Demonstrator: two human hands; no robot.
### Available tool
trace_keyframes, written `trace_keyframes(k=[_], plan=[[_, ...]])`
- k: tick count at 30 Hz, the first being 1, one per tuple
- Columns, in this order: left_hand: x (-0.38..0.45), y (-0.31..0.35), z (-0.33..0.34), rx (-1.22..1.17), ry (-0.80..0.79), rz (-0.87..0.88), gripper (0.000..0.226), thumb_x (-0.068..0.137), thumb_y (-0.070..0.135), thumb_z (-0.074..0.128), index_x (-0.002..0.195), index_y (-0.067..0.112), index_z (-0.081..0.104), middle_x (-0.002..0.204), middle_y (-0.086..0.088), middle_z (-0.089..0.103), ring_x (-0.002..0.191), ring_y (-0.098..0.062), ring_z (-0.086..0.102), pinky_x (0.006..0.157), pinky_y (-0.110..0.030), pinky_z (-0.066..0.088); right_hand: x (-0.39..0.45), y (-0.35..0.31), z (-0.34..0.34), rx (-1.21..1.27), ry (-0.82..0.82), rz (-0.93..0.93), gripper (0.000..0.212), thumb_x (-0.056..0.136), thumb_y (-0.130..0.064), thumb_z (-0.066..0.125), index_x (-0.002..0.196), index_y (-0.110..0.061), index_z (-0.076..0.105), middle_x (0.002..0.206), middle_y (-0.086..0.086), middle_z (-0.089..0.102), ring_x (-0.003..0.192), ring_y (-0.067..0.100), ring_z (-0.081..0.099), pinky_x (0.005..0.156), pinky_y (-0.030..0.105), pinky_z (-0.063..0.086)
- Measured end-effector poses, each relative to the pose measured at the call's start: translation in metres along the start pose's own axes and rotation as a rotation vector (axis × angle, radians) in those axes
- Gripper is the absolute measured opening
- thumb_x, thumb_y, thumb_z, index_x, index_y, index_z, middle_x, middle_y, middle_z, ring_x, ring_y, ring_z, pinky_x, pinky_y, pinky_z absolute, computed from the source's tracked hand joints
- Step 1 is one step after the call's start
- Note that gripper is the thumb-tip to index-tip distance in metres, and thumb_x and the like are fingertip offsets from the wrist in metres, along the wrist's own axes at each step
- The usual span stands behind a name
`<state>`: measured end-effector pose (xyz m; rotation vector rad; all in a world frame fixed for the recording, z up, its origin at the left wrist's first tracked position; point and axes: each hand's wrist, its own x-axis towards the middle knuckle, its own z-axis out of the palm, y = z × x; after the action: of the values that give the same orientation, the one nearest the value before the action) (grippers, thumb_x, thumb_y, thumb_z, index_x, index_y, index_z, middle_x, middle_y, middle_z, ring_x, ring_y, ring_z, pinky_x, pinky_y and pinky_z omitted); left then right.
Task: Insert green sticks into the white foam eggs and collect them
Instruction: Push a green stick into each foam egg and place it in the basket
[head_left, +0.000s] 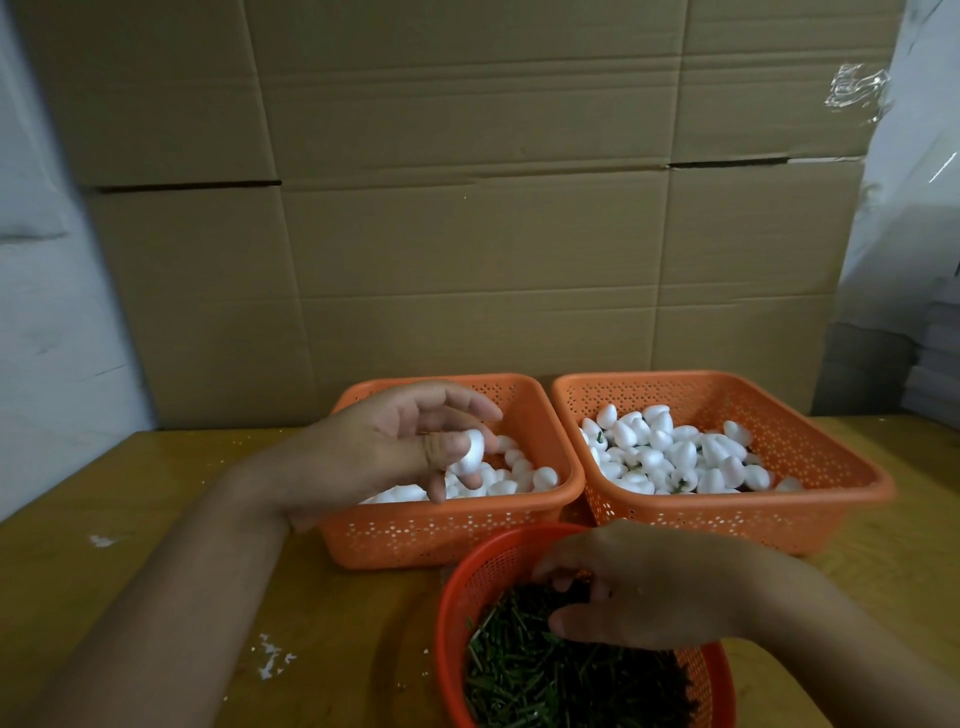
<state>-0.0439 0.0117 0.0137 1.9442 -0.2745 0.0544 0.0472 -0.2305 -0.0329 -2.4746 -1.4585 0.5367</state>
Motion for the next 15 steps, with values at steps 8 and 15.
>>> trace_keyframes(k=[8, 15], plan=[[0.001, 0.008, 0.006, -0.125, 0.070, 0.062, 0.045, 0.088, 0.057, 0.050, 0.101, 0.022, 0.074, 0.096, -0.013, 0.073, 0.060, -0.013, 0.057, 0.052, -0.023, 0.048, 0.001, 0.000, 0.000, -0.001, -0.007, -0.003, 0.048, 0.094, -0.054, 0.057, 0.139, -0.040, 0.049, 0.122, -0.022, 0.058, 0.086, -0.012, 0.051, 0.074, 0.011, 0.038], [0.005, 0.006, 0.014, -0.018, 0.103, 0.034, 0.071, 0.073, 0.086, 0.051, 0.082, 0.019, 0.072, 0.060, 0.001, 0.058, 0.049, -0.007, 0.045, 0.047, -0.017, 0.039, 0.001, 0.000, -0.001, -0.001, -0.009, -0.001, 0.048, 0.094, -0.054, 0.057, 0.139, -0.041, 0.049, 0.123, -0.022, 0.058, 0.087, -0.012, 0.050, 0.075, 0.010, 0.037]])
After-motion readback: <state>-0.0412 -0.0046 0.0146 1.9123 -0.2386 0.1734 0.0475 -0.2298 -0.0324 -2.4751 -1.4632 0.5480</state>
